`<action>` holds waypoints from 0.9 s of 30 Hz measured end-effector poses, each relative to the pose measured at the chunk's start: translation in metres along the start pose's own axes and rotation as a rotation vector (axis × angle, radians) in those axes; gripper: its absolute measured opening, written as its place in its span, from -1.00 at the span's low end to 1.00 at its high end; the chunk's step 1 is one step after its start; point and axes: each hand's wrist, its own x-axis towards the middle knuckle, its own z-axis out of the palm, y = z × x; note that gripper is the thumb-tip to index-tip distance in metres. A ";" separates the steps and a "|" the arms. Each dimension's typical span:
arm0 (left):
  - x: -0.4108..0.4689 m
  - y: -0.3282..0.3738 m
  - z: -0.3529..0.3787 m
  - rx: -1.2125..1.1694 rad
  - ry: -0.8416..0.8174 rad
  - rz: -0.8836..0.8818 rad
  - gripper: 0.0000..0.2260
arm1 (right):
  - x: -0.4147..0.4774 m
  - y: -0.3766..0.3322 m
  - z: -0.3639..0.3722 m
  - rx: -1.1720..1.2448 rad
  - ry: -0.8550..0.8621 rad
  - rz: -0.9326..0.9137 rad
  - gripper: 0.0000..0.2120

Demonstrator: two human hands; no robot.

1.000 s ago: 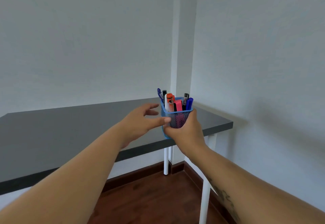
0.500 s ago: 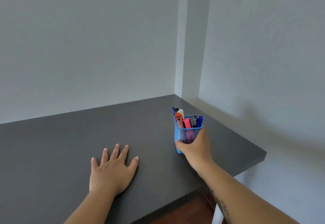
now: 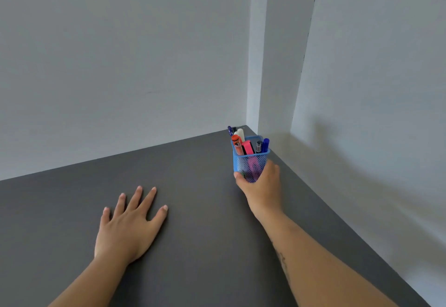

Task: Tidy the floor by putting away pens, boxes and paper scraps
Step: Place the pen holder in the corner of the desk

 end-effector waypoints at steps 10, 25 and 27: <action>0.109 0.000 0.002 -0.015 0.018 0.016 -0.42 | 0.116 0.010 0.069 -0.296 0.114 0.049 -0.29; 0.117 0.002 -0.001 -0.025 0.025 -0.010 -0.41 | 0.162 -0.003 0.096 -0.487 0.100 0.046 -0.57; 0.117 0.001 -0.002 -0.023 0.020 -0.013 -0.41 | 0.164 -0.003 0.098 -0.501 0.085 0.042 -0.56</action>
